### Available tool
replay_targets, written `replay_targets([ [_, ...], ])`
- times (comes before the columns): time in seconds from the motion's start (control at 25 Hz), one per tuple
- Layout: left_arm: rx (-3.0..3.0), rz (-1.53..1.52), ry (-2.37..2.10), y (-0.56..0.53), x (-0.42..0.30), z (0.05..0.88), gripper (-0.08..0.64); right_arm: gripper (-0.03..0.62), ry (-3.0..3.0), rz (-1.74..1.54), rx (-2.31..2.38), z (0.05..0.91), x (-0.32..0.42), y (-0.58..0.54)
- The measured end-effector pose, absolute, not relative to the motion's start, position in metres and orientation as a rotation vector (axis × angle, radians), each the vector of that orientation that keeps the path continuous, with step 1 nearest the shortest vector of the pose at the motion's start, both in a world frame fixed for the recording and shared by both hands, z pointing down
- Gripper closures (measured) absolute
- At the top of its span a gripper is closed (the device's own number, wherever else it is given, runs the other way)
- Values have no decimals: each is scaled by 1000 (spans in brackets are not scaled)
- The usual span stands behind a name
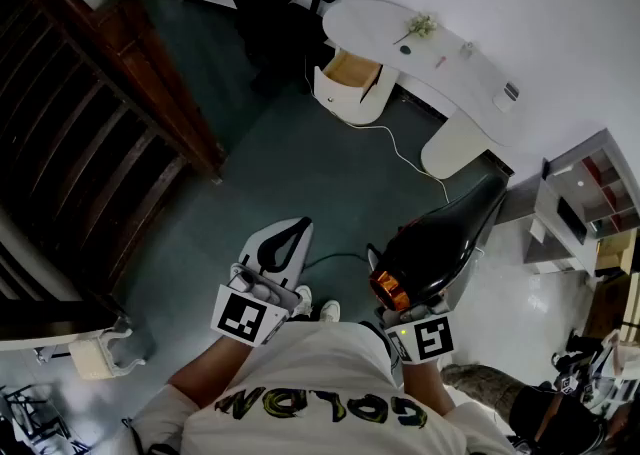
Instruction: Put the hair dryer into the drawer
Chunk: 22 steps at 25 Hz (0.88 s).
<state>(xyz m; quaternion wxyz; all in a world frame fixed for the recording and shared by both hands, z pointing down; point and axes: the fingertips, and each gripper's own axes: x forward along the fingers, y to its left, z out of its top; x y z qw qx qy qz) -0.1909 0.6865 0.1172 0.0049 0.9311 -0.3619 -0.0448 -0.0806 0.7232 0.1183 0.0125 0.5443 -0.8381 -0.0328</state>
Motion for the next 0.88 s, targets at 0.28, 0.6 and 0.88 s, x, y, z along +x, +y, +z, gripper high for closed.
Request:
replay_targets([
  [0.28,2925,-124,-1108,666,-211,122,548,368,-2611,-69,1737,123,-98,702],
  [0.6,2921,-147,-1079,632,-206,121,548,367,-2584,-94,1740,123,-95,664],
  [0.88,2921,-149,-1076,575,-176,120,548,367,-2584,-106,1734,126,-69,609],
])
